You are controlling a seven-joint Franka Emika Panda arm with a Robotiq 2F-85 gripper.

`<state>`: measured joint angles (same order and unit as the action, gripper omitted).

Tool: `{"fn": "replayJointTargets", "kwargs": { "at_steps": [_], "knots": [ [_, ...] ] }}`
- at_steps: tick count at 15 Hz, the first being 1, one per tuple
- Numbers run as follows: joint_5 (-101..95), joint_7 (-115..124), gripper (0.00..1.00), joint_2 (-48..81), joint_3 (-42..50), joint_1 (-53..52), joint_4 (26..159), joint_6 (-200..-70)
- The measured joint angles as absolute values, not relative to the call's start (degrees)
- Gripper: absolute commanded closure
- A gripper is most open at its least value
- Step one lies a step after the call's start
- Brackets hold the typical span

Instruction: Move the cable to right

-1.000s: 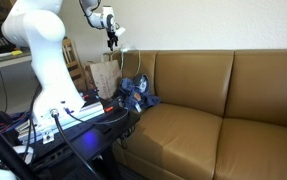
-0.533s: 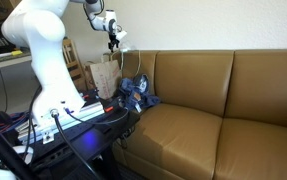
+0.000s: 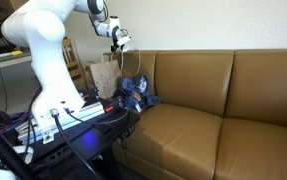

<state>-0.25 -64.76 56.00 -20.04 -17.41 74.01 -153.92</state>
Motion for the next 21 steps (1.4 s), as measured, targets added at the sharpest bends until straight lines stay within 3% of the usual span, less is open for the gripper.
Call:
{"fn": "replayJointTargets", "kwargs": {
  "at_steps": [7, 13, 21],
  "knots": [
    [-1.68, -56.6, 0.0, 62.78, -16.86, -24.07, 69.46, -176.58],
    [-11.79, -48.5, 0.0, 66.57, 2.08, -36.07, 67.94, -184.61],
    [-4.99, -41.51, 0.0, 67.96, 30.56, -50.11, 66.61, -188.56]
  ]
}}
